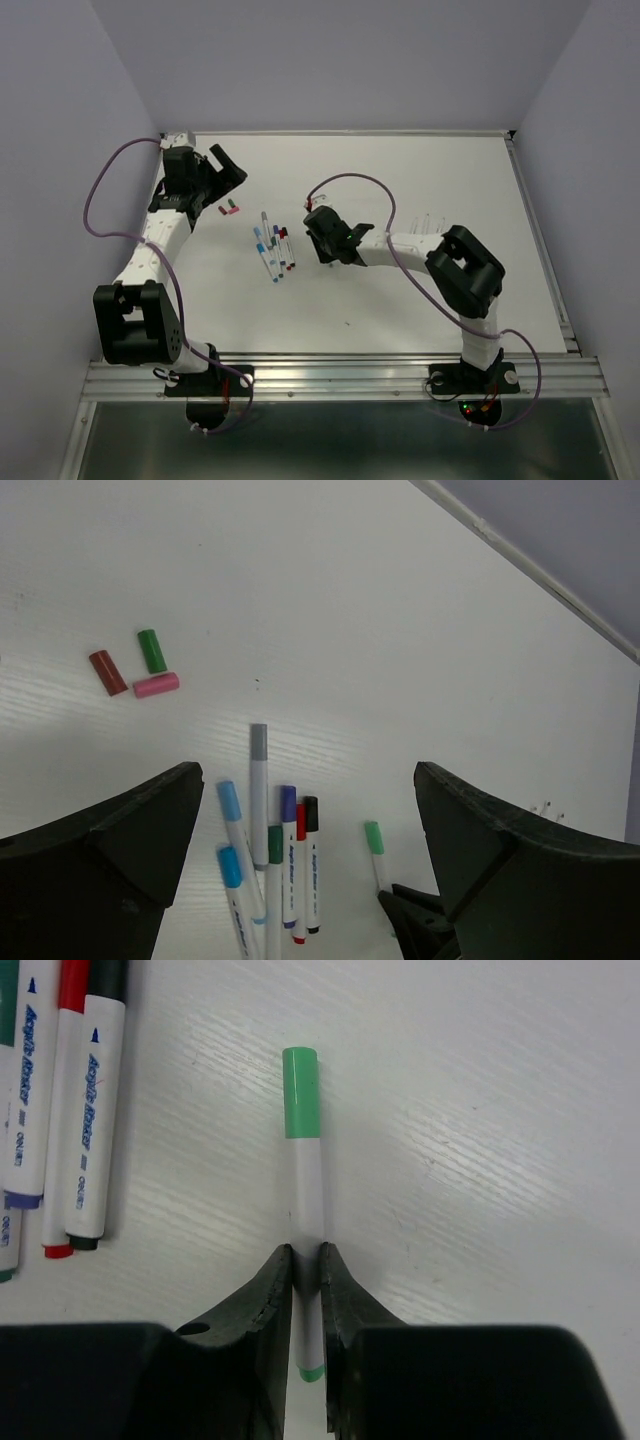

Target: Open the pen caps

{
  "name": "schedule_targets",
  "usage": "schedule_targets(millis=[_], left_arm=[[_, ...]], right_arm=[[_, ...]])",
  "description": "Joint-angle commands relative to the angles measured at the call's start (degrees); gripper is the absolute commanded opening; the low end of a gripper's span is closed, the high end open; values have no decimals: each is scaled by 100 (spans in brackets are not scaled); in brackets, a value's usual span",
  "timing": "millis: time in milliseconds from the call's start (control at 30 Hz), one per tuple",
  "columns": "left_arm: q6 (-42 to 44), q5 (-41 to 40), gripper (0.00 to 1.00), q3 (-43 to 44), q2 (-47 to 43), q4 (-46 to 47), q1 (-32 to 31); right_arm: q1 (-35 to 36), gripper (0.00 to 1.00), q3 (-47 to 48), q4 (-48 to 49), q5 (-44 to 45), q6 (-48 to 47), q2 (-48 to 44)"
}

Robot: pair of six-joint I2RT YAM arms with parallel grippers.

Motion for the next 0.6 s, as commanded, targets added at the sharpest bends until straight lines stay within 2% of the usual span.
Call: schedule_targets(millis=[0, 200, 300, 567], left_arm=[[78, 676, 99, -117, -171, 439, -238], [-19, 1327, 99, -91, 13, 879, -827], [-63, 1529, 99, 59, 171, 993, -1066], [-467, 1512, 98, 393, 435, 1178, -1576]], right_arm=[[13, 1, -270, 702, -75, -262, -925], [-215, 1, -612, 1571, -688, -262, -1865], [-295, 1, -683, 1633, -1085, -236, -2086], [-471, 1, -648, 1871, -998, -235, -2183]])
